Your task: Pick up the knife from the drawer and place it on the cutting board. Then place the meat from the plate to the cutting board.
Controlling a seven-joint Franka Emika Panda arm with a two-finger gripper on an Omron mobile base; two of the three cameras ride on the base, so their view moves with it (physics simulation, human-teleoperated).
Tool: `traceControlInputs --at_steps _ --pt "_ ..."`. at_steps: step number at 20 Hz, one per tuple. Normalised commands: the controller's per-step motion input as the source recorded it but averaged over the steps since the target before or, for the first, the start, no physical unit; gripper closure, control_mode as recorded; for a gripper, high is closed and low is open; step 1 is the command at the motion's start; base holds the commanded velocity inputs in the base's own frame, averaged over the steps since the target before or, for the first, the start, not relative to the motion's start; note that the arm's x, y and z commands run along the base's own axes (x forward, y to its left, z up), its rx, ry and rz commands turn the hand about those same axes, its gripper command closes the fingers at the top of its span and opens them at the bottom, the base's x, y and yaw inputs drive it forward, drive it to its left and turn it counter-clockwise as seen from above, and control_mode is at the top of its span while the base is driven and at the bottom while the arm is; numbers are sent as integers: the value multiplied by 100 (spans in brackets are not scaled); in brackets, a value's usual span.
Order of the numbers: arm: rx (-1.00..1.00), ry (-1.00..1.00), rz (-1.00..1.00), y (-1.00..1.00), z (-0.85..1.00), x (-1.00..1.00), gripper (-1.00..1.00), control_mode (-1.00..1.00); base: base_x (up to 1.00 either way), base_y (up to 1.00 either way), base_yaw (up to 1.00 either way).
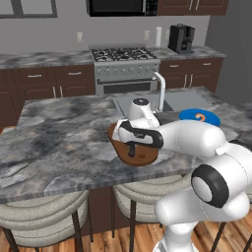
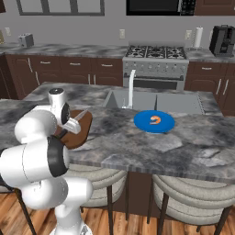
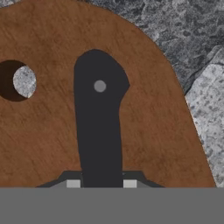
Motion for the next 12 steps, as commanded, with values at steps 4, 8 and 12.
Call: traceControlInputs --at_steps 4,8,12 --pt "0 1 0 0 -2 1 -100 -100 0 0 0" --pt "0 -12 0 -12 13 -7 -100 -100 0 0 0" --pt "1 -20 -9 -13 57 -5 -100 -100 0 0 0"
